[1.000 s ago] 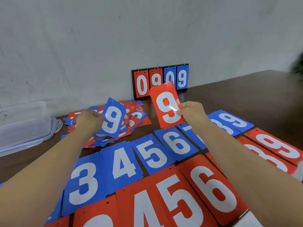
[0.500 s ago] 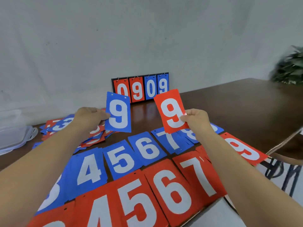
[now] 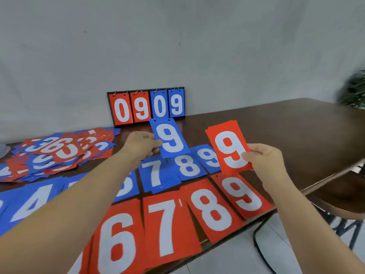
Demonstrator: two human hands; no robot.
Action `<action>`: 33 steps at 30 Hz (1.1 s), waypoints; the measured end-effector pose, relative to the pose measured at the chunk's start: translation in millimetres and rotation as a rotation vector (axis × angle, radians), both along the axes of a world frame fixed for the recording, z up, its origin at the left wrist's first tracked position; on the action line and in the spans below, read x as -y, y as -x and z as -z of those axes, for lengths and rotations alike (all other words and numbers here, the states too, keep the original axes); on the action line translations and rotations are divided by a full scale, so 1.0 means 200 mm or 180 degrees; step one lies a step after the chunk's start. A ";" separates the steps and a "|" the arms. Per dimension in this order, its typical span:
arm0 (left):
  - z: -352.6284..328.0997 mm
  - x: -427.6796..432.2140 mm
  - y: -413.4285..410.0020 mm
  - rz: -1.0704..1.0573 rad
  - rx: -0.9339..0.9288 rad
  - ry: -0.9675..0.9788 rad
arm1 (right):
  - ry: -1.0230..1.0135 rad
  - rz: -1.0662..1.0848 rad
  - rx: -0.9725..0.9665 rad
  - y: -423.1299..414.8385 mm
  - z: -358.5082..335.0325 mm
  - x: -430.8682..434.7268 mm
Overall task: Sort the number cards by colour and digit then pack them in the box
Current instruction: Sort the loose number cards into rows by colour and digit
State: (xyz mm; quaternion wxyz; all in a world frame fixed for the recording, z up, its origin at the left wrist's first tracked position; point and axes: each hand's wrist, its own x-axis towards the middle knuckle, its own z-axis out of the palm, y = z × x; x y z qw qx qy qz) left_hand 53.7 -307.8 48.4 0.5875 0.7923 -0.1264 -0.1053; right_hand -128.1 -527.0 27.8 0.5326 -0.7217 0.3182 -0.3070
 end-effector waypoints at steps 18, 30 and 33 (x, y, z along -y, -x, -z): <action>0.22 0.61 0.15 0.0094 0.0012 -0.0427 | 0.0920 -0.0667 -0.0840 0.26 0.23 0.10; 0.32 0.70 0.14 -0.0073 0.1186 -0.1789 | 0.2238 -0.0412 -0.1695 0.30 0.26 0.10; 0.34 0.71 0.15 -0.0120 0.1328 -0.2069 | 0.2327 -0.0406 -0.1736 0.30 0.27 0.09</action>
